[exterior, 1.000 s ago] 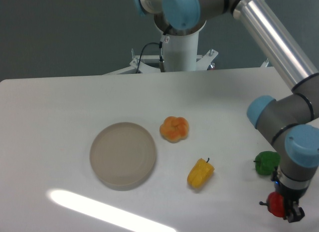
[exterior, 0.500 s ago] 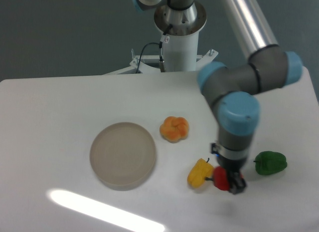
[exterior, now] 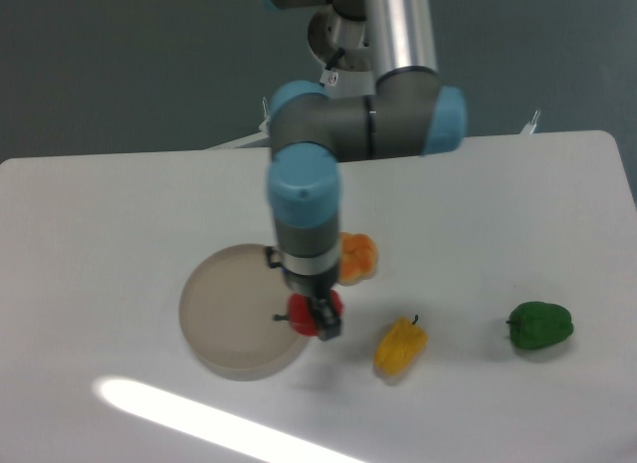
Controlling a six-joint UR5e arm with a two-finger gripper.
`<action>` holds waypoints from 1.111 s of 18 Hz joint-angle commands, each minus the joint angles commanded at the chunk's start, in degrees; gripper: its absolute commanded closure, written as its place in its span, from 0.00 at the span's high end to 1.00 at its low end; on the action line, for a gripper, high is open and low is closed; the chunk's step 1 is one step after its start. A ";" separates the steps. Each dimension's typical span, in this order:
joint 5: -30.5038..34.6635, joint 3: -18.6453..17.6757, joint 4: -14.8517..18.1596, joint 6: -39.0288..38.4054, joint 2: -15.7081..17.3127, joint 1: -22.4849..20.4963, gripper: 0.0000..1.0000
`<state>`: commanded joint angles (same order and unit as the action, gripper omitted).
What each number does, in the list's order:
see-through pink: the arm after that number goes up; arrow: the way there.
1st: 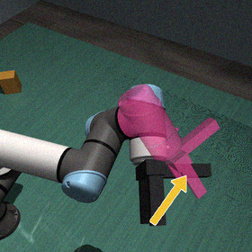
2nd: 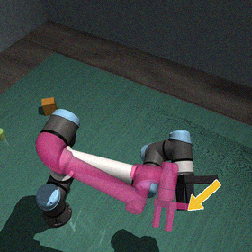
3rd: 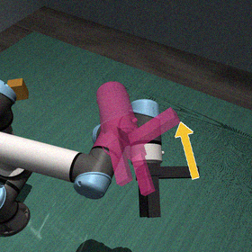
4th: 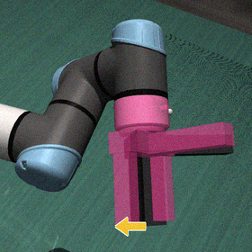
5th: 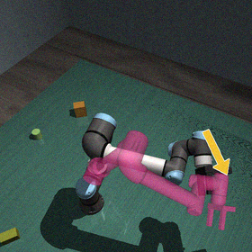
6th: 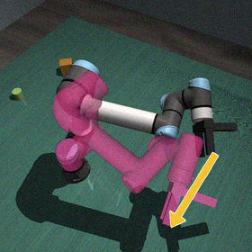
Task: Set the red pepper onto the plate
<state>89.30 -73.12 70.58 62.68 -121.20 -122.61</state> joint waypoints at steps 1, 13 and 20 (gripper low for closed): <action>-0.09 -0.70 0.09 -0.53 0.00 0.78 0.42; -5.01 -5.88 -4.03 -3.44 -2.02 0.79 0.42; -5.54 -8.09 -6.86 -3.44 -2.63 0.88 0.42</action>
<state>83.76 -81.21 63.72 59.24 -123.84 -121.73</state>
